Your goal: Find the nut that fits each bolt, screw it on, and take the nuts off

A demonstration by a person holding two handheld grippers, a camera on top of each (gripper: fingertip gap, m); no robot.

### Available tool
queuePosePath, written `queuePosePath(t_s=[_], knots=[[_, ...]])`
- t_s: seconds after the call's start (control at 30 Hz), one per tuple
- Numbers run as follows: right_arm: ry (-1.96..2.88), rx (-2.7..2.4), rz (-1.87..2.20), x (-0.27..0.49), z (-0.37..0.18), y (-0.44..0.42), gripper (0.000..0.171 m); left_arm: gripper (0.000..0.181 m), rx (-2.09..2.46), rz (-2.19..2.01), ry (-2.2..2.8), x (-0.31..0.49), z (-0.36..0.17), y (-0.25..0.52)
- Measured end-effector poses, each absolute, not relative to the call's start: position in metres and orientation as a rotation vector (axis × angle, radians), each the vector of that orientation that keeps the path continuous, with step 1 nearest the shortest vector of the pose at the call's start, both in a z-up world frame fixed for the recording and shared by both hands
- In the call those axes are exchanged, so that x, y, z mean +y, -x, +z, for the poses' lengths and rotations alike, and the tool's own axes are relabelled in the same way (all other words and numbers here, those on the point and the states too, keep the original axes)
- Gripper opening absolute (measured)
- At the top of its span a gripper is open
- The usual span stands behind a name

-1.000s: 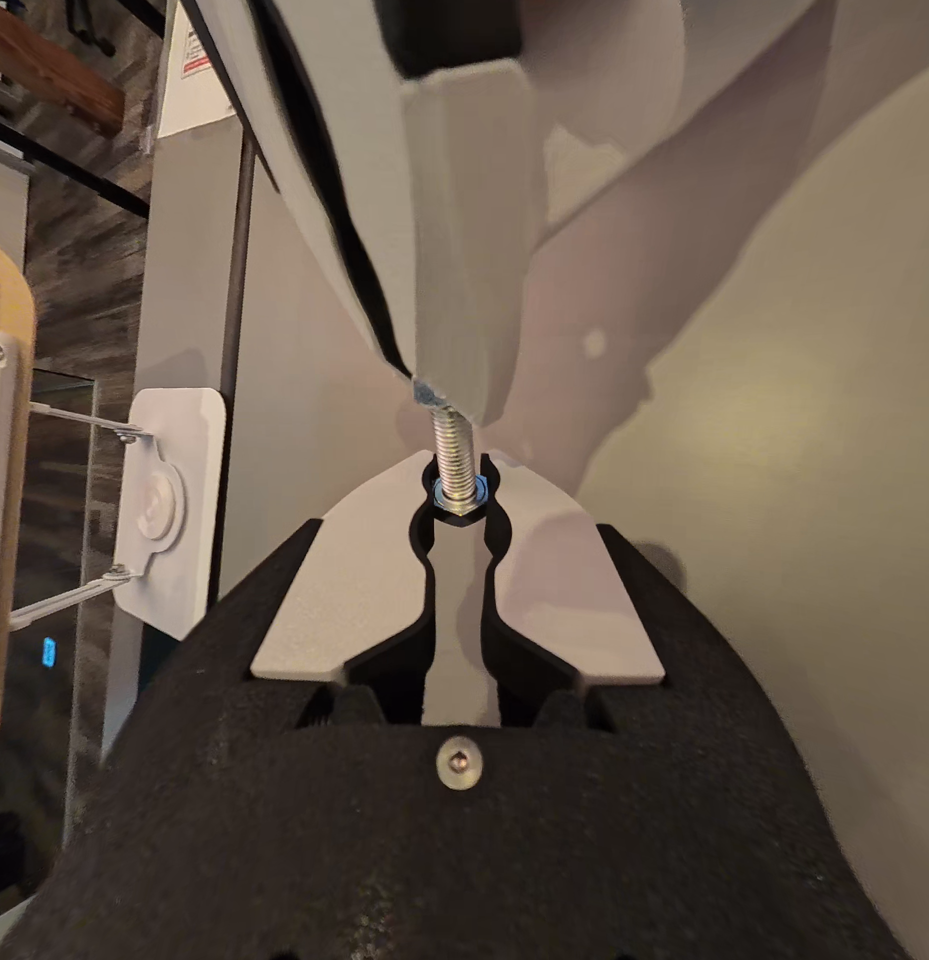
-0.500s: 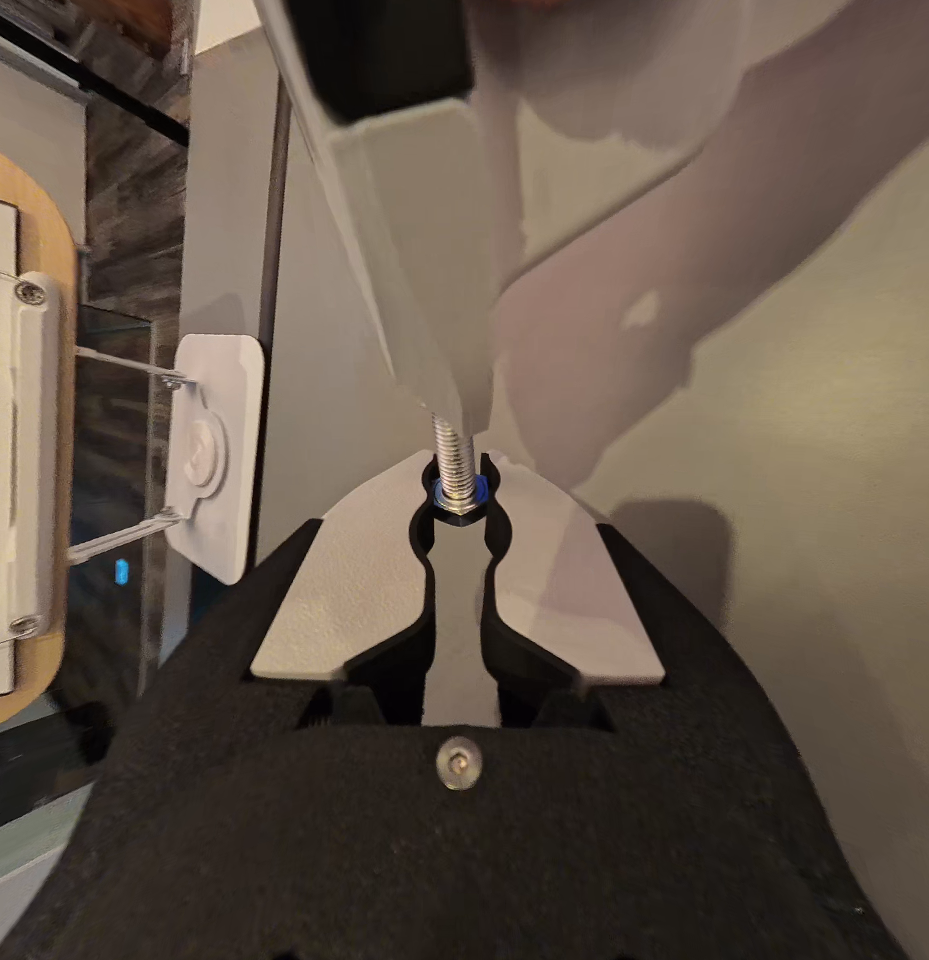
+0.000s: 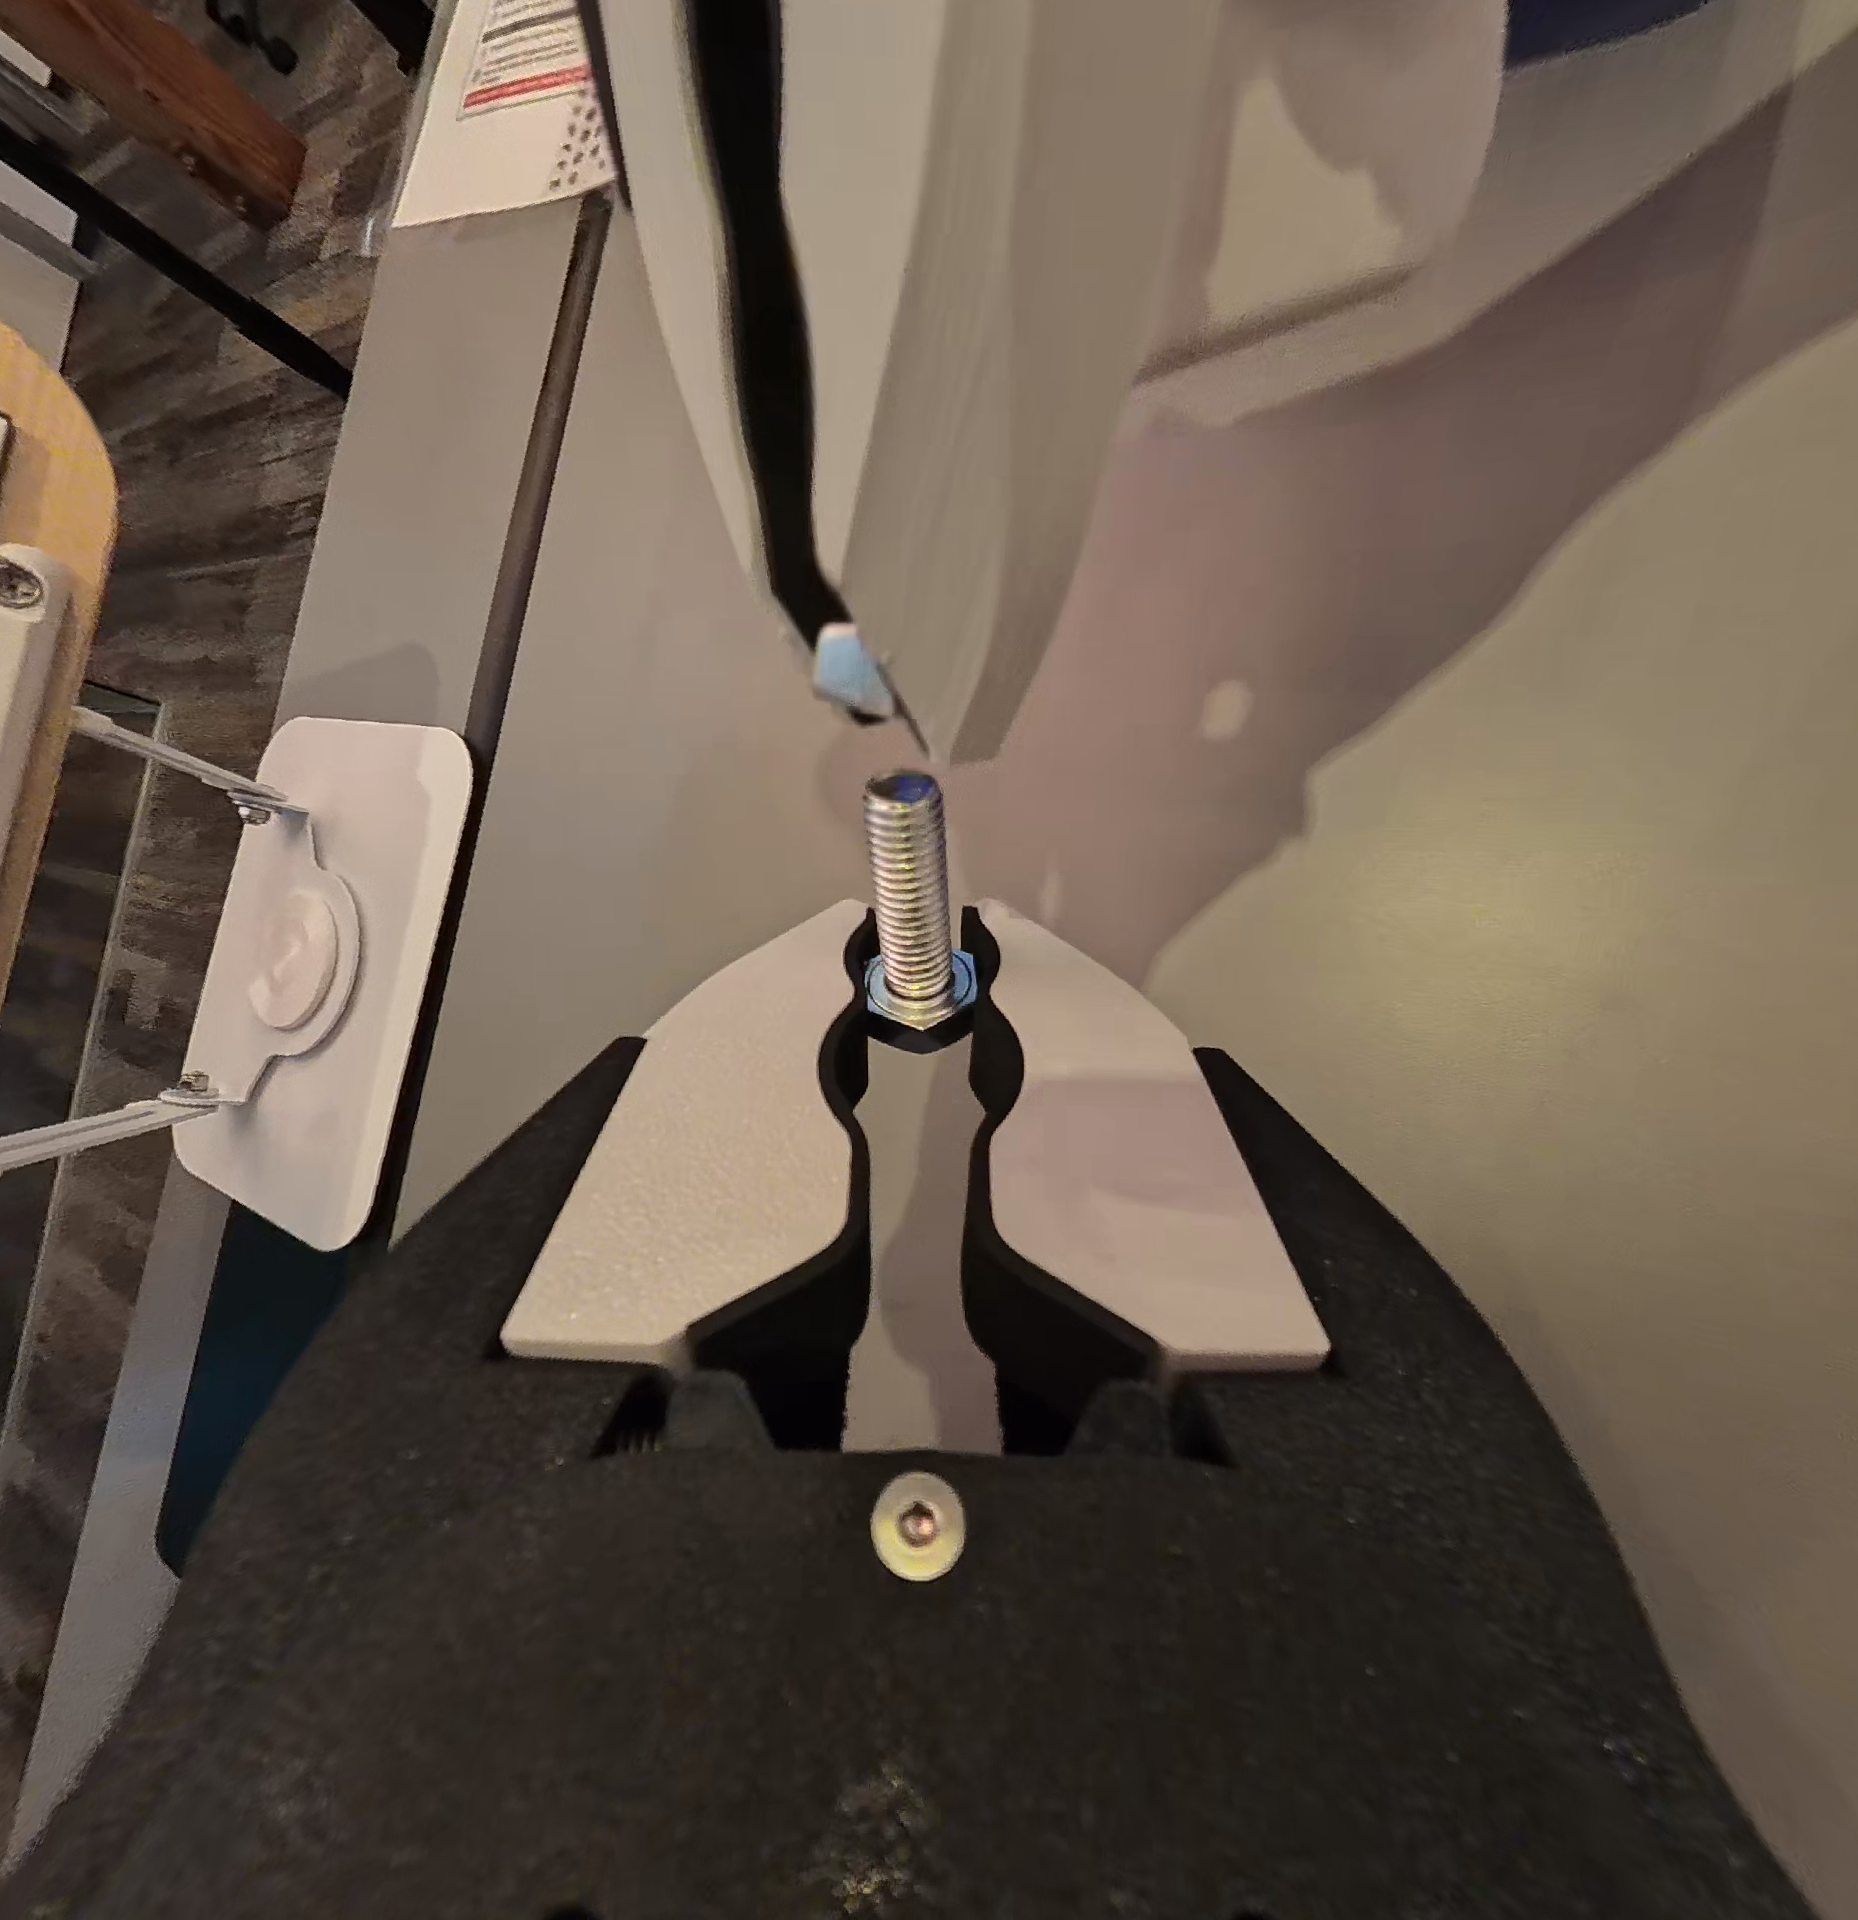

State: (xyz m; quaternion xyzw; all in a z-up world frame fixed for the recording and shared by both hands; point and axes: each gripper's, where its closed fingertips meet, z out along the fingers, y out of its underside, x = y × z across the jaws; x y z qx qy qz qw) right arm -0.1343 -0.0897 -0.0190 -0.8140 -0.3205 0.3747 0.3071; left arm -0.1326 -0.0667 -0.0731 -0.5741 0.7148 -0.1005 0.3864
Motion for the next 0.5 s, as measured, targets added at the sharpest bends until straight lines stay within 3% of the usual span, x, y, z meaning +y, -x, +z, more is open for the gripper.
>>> queuePosePath(t_s=[0.1,0.3,0.5], knots=[[2.179,-0.925,0.949,-0.094,-0.024,0.128,0.017,0.014,1.785,-0.246,1.474,-0.057,-0.064,0.140],[2.432,-1.361,0.357,-0.100,-0.114,0.112,0.017,0.014,1.635,-0.329,1.533,-0.034,-0.025,0.165],[2.575,-1.385,0.277,-0.101,-0.150,0.108,0.017,0.014,1.523,-0.355,1.550,-0.020,0.009,0.191]])
